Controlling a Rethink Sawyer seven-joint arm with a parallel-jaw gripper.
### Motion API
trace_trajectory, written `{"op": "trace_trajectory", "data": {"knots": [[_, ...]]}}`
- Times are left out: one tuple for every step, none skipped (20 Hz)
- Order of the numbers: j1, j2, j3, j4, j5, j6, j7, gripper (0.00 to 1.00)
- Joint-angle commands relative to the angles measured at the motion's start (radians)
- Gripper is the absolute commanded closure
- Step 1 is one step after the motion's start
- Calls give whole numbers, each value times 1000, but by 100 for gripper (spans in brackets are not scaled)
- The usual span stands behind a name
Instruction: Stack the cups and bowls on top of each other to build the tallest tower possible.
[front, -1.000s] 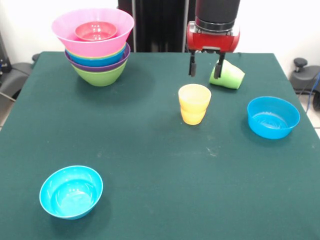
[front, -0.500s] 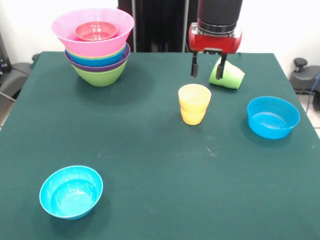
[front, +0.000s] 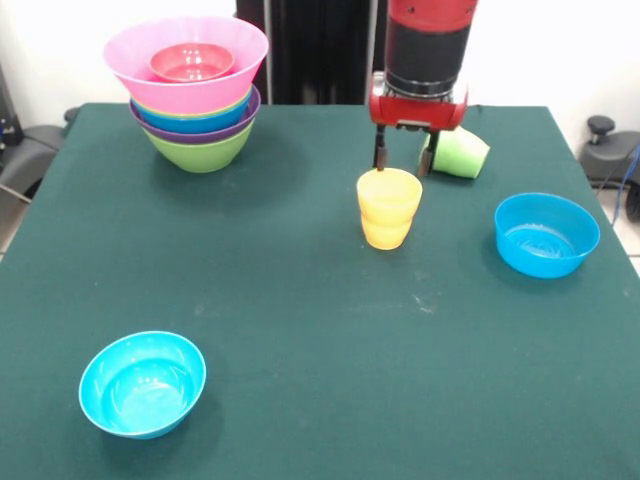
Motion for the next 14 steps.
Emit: {"op": "trace_trajectory", "data": {"knots": [[6, 103, 34, -45, 11, -95, 126, 0], [-1, 107, 40, -49, 12, -85, 115, 0], [-4, 109, 43, -57, 15, -65, 102, 0], [-5, 107, 43, -60, 13, -59, 95, 0], [-3, 102, 41, -62, 14, -54, 94, 0], [-1, 97, 39, -56, 15, -57, 97, 0], [1, 93, 37, -54, 16, -57, 100, 0], [3, 88, 35, -51, 17, -56, 103, 0], [3, 86, 36, -50, 19, -52, 103, 0], [3, 84, 37, -48, 19, -52, 103, 0], [2, 85, 38, -53, 20, -47, 100, 0], [0, 86, 40, -55, 21, -45, 98, 0], [-1, 84, 42, -46, 20, -51, 99, 0], [-2, 84, 44, -44, 20, -52, 99, 0]]}}
